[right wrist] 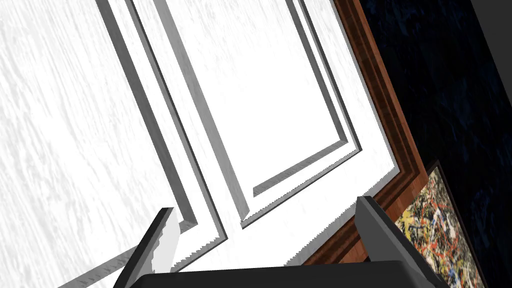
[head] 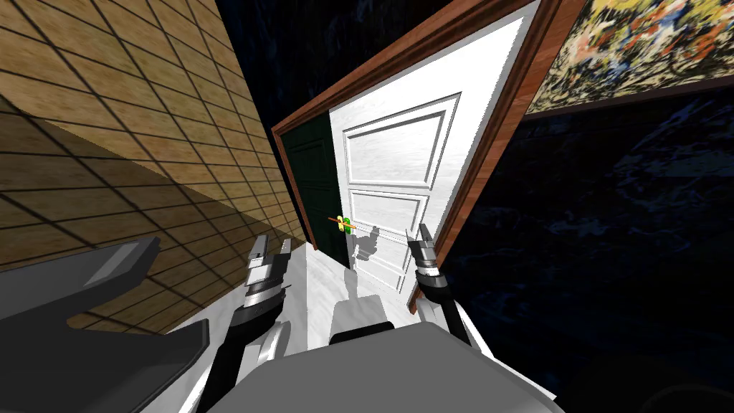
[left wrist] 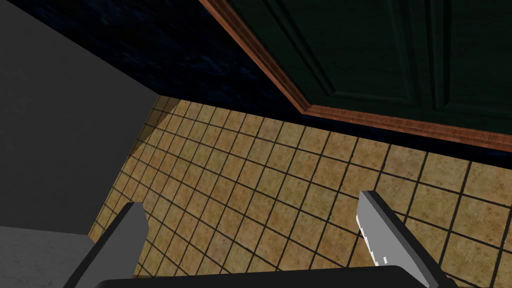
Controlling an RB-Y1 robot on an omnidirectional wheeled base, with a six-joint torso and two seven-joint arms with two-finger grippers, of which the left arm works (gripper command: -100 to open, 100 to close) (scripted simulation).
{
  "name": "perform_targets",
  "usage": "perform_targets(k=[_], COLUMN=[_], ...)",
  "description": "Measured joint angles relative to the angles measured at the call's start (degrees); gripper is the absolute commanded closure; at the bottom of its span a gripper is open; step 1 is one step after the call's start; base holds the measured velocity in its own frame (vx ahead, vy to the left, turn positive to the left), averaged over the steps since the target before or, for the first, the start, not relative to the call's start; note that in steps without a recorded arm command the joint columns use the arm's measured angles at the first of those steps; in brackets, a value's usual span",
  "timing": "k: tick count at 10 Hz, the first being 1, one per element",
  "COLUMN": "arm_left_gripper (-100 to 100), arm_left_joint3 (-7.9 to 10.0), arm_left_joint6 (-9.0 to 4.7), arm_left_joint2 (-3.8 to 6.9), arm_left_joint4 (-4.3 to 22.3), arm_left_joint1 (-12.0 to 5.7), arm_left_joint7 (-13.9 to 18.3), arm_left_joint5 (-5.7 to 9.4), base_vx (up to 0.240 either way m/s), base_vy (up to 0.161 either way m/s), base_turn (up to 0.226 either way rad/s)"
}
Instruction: Push the door open
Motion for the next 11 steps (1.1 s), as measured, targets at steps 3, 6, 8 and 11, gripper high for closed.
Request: perform_targets(k=[3, 6, 8, 11], arm_left_gripper=[-100, -100, -100, -100], arm_left_joint3=[-0.08, -0.13, -0.2, -0.48], arm_left_joint6=[0.06, 0.02, 0.12, 0.2], arm_left_joint2=[0.43, 0.94, 1.25, 2.3], arm_left_joint4=[0.5, 1.1, 1.44, 3.17], arm_left_joint1=[-0.35, -0.66, -0.94, -2.04], arm_left_joint7=[0.01, 0.06, 0.06, 0.09], arm_left_joint5=[0.02, 0.06, 0.06, 0.1], base_vx=[-0.229, -0.269, -0.227, -0.231], base_vy=[-0.003, -0.021, 0.009, -0.005], base_turn=[-0.027, -0.047, -0.071, -0.131])
